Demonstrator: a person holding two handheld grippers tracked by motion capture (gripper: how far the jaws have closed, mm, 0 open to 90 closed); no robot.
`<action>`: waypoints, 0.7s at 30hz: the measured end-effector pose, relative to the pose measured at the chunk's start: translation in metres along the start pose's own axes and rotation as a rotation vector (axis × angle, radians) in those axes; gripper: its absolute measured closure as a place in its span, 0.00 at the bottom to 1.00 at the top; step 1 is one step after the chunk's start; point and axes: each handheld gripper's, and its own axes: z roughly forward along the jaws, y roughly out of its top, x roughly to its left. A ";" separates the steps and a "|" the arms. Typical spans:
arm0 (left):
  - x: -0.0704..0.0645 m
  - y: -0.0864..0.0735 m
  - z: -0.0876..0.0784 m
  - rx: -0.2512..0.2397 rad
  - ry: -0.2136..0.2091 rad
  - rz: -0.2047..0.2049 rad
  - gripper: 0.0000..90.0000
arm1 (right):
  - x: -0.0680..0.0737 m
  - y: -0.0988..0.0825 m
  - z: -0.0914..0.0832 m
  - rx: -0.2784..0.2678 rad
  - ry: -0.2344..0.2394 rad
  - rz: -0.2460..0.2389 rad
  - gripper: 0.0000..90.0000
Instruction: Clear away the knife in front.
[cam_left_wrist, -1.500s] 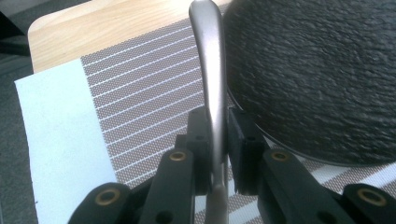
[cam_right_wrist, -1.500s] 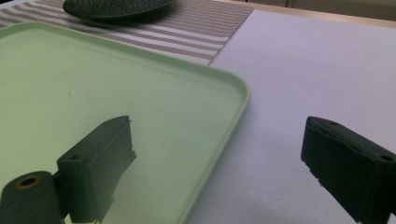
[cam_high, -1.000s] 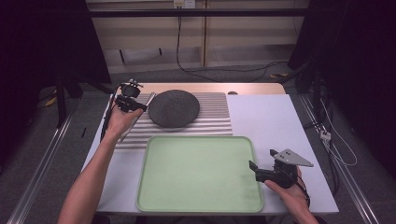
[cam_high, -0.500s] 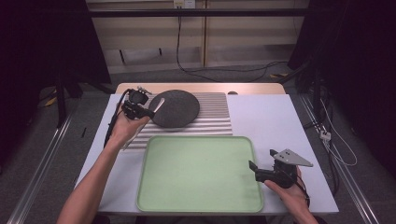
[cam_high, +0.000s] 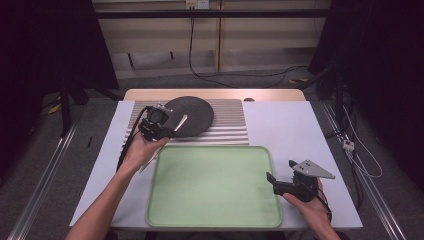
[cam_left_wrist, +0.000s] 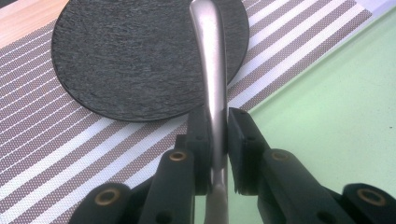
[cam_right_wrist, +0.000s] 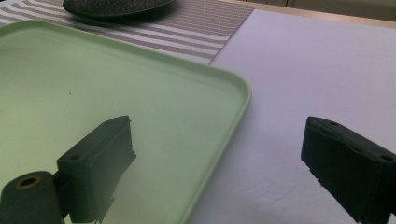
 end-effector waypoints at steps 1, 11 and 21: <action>-0.001 -0.001 0.000 0.001 -0.002 0.002 0.89 | 0.000 0.000 0.000 -0.001 0.001 -0.002 0.11; -0.018 -0.008 0.007 0.026 -0.021 0.026 0.89 | 0.001 0.000 0.002 0.002 0.007 -0.004 0.11; -0.036 -0.015 0.017 0.068 -0.043 0.051 0.89 | 0.000 0.000 0.002 0.001 0.009 -0.003 0.11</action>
